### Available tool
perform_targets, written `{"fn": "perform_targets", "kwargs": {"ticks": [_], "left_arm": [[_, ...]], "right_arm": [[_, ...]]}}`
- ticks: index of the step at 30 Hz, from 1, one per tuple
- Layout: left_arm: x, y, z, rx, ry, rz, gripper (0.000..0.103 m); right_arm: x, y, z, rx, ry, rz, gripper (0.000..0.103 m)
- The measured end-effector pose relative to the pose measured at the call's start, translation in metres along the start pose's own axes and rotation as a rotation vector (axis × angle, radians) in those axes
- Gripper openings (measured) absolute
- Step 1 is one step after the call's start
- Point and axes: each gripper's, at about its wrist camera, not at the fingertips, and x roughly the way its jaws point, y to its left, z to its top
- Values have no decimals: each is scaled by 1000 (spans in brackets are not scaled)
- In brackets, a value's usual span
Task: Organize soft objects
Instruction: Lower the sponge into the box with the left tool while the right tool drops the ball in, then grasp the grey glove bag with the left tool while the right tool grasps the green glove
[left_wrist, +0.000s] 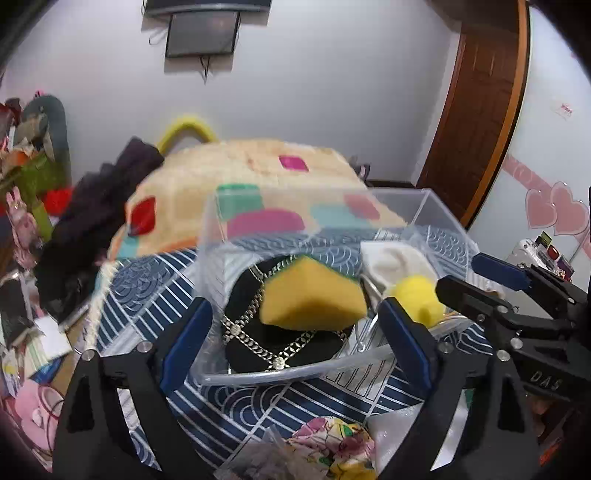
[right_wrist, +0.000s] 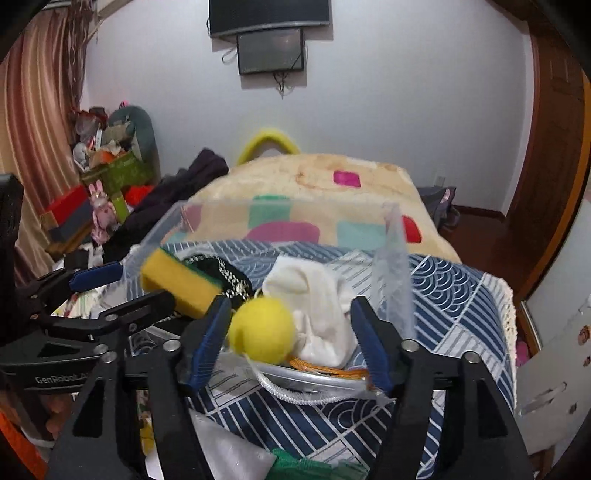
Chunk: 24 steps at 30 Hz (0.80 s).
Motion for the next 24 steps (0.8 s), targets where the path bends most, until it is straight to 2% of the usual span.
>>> {"fn": "perform_targets", "kwargs": {"ticks": [3,7,11,18,24], "left_arm": [[-21,-2,2,15,-50,12,97],[-50,-6,-2,43,-112,22,100],[-69,-7,-14,65,-128,32,101],[-75,2,-43,69,-85,55,101],[-65,19,-82,47,3,88,101]], "right_arm": [[-14,-2,1,13,-38,-2,71],[-31,-4,-2,17,-72,-17,73],[-45,-7,-9,23,-99,-23,81],[-58,-11,-32,28,-92,-51,81],[-46,-14,-64,20,6,-66,81]]}}
